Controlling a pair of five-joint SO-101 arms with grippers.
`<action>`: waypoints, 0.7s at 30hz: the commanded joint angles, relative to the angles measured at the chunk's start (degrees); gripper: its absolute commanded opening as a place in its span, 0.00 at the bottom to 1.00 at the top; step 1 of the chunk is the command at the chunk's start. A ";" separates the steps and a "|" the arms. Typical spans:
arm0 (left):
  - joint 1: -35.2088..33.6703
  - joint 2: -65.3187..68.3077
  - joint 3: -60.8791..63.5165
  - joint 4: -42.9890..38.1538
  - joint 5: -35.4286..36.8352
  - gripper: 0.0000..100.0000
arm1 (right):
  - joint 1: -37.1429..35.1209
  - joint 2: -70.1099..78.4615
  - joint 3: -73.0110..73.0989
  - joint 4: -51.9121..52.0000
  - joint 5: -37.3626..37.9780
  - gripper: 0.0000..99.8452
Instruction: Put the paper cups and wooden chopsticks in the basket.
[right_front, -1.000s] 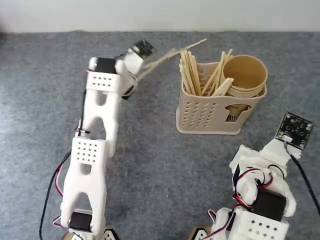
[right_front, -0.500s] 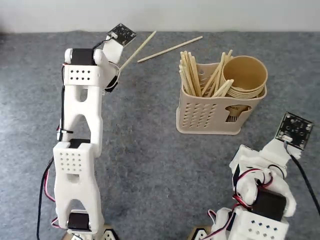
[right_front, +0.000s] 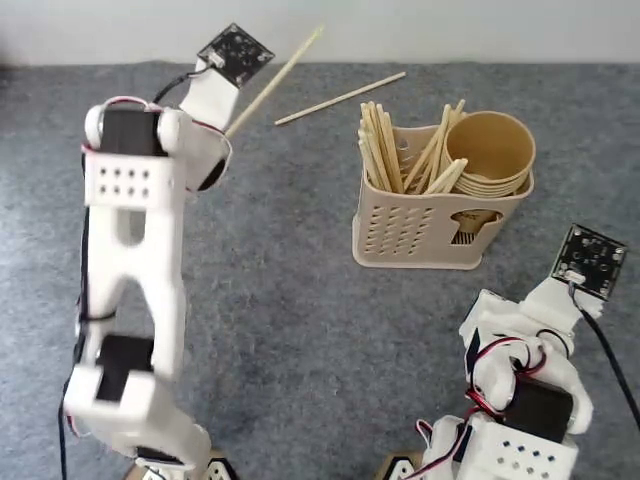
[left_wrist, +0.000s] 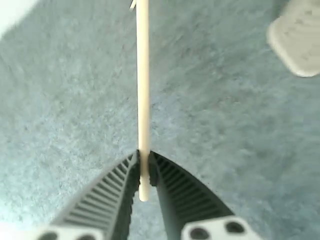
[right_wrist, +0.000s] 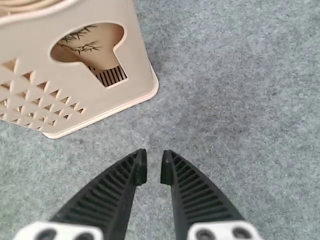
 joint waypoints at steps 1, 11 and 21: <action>4.48 -11.78 3.30 -0.62 4.57 0.01 | 0.40 -0.57 -0.26 -0.04 -0.53 0.06; 18.20 -19.96 12.70 -13.71 22.24 0.01 | 0.66 -0.48 0.09 0.04 -0.53 0.06; 25.05 -20.40 14.64 -27.78 40.62 0.01 | 0.66 -0.48 1.93 -0.48 -0.53 0.06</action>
